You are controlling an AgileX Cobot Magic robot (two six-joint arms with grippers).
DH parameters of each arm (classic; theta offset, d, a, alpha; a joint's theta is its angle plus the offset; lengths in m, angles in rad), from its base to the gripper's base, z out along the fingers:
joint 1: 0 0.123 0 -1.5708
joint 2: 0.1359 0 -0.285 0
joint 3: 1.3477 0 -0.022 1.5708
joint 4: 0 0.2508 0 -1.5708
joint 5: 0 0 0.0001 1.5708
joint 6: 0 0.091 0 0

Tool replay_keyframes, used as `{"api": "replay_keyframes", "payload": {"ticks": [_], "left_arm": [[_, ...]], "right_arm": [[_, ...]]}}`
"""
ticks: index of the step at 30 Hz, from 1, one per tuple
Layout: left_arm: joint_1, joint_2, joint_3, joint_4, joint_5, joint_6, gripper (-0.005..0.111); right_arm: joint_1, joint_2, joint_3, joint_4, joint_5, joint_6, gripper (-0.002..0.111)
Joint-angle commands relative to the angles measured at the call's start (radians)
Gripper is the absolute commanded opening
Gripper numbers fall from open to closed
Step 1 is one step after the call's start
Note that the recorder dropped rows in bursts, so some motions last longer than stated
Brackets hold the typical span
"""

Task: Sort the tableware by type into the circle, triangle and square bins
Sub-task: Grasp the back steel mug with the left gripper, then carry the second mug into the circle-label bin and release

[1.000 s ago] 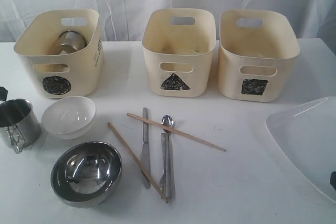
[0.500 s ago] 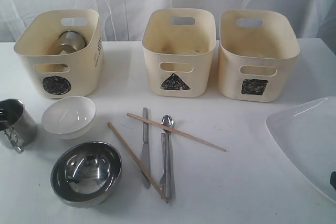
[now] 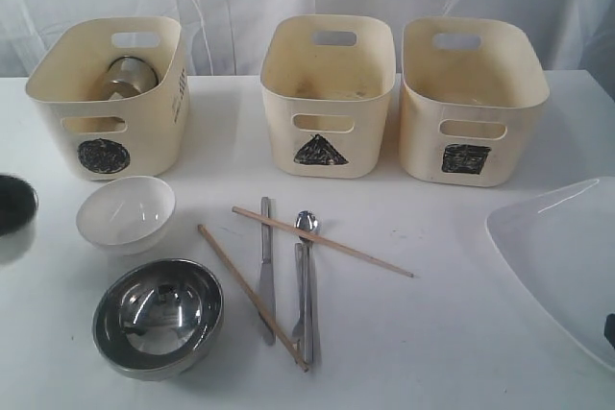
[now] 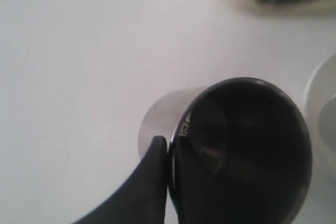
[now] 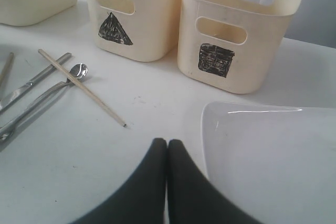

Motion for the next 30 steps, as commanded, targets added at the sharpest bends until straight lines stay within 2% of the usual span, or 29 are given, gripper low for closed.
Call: {"api": "replay_keyframes", "payload": {"ticks": [1,3,6,8,10,14,18,25,27,30], "left_arm": [[0.000,-0.179,-0.111,-0.027,-0.131,-0.006,0.000],[0.000,-0.222,-0.143,-0.029,-0.305,-0.008,0.000],[0.000,-0.217,-0.151,-0.012,-0.648,-0.019,0.000],[0.000,-0.167,-0.151,0.023,-0.812,-0.046,0.000],[0.000,-0.087,-0.151,0.085,-0.913,-0.146,0.000],[0.000,0.163,-0.220,0.315,-0.943,-0.367,0.000],[0.000,0.395,-0.344,0.428,-1.010,-0.536,0.000],[0.000,0.538,-0.505,0.764,-0.953,-0.868,0.000],[0.000,0.538,-0.517,0.863,-0.937,-0.956,0.006],[0.000,0.536,-0.526,0.978,-0.940,-1.077,0.023]], "right_arm": [[0.002,-0.006,0.005,-0.001,-0.002,0.001,0.000],[0.002,-0.006,0.005,-0.001,-0.002,0.001,0.000],[0.002,-0.006,0.005,-0.001,-0.002,0.001,0.000],[0.002,-0.006,0.005,-0.001,-0.002,0.001,0.000],[0.002,-0.006,0.005,-0.001,-0.002,0.021,0.000],[0.002,-0.006,0.005,-0.001,-0.002,0.026,0.000],[0.002,-0.006,0.005,-0.001,-0.002,0.026,0.000],[0.002,-0.006,0.005,-0.001,-0.002,0.026,0.000],[0.002,-0.006,0.005,-0.001,-0.002,0.026,0.000],[0.002,-0.006,0.005,-0.001,-0.002,0.028,0.000]]}}
